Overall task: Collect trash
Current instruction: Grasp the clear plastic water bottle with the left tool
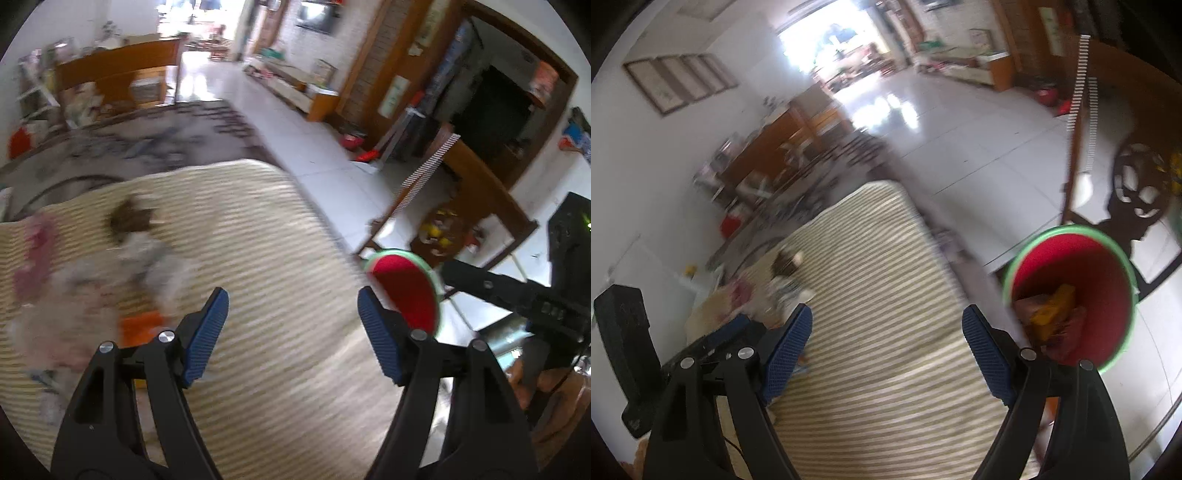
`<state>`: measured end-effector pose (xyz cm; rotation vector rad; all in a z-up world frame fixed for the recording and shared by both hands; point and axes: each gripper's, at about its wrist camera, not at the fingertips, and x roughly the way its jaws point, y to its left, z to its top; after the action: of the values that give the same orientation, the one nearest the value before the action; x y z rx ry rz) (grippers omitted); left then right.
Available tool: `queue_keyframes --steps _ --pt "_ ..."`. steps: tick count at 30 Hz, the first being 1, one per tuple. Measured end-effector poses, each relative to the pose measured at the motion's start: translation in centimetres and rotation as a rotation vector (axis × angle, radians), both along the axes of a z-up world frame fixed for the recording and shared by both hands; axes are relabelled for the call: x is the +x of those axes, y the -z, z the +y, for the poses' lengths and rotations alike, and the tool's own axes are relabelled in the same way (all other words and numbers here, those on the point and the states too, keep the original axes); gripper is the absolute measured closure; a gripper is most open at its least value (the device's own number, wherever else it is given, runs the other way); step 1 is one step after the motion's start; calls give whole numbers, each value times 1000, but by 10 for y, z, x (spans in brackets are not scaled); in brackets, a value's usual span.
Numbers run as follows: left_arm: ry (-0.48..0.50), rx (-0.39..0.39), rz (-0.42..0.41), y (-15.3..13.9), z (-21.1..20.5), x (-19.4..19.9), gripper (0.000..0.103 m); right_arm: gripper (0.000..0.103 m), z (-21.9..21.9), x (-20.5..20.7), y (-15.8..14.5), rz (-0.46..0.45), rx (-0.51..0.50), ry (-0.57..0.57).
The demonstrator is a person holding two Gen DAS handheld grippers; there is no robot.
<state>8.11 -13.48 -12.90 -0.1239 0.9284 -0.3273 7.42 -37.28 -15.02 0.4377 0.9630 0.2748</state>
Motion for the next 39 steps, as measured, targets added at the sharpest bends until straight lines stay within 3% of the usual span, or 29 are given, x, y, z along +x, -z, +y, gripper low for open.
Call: queue_keyframes --steps 6,9,16,21,25,27,32,39 --pt "-97 144 26 0 104 32 33 22 57 -8 -1 3 -6 -87" --pt "-73 192 109 8 142 64 33 22 72 -15 1 11 -4 -97" --pt "15 197 305 61 164 93 35 22 89 -29 1 14 -4 -79" --pt "63 188 363 89 152 91 35 22 85 -34 2 19 -5 -45" --pt "49 144 349 90 156 92 40 22 84 -37 3 23 -6 -27" --pt "48 161 325 87 155 90 50 22 85 -37 5 30 -7 -23" --pt "6 136 262 74 165 78 51 22 92 -30 7 37 -19 -39" --pt "-149 41 190 46 191 50 51 22 121 3 13 42 -101 -136"
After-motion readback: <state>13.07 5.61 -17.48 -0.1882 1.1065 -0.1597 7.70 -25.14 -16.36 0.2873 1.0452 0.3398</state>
